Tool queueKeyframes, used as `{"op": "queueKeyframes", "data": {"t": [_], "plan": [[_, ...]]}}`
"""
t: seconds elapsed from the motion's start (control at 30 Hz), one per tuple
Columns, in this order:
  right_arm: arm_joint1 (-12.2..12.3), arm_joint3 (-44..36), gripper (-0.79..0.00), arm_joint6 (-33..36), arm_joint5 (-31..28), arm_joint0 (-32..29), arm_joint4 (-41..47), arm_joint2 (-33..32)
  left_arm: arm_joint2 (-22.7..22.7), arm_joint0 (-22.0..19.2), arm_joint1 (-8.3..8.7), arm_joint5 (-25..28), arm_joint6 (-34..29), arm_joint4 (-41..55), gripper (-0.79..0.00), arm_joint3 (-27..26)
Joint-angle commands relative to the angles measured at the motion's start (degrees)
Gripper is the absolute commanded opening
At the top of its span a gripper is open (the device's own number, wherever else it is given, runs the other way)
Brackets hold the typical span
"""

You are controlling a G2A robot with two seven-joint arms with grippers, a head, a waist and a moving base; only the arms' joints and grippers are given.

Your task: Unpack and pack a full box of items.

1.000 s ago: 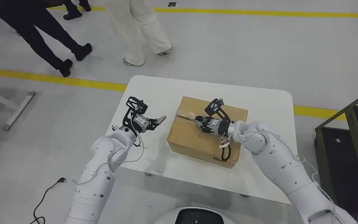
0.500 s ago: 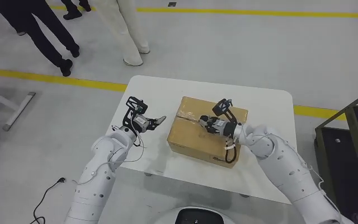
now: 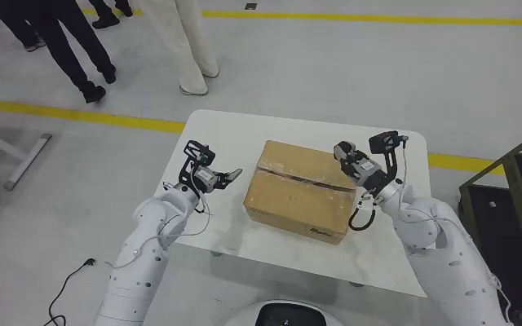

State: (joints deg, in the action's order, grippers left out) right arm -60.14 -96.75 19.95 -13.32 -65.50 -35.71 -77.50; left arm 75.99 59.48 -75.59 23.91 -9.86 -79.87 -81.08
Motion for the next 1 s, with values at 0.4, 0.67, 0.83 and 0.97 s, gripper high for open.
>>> {"op": "queueKeyframes", "data": {"t": [0.4, 0.67, 0.83, 0.97], "plan": [[0.3, -3.5, -0.785, -6.7, 5.9, -4.8, -6.2, -4.7, 0.0, 0.0, 0.0, 0.0, 0.0, 0.0, 0.0, 0.0], [0.9, -18.5, -0.785, -8.9, 24.6, -22.5, -16.0, -19.0, 0.0, 0.0, 0.0, 0.0, 0.0, 0.0, 0.0, 0.0], [0.5, -26.3, -0.785, -5.6, 33.4, -30.3, -19.9, -23.2, 0.0, 0.0, 0.0, 0.0, 0.0, 0.0, 0.0, 0.0], [0.5, -26.7, -0.773, -5.3, 33.6, -30.6, -20.0, -23.3, 0.0, 0.0, 0.0, 0.0, 0.0, 0.0, 0.0, 0.0]]}}
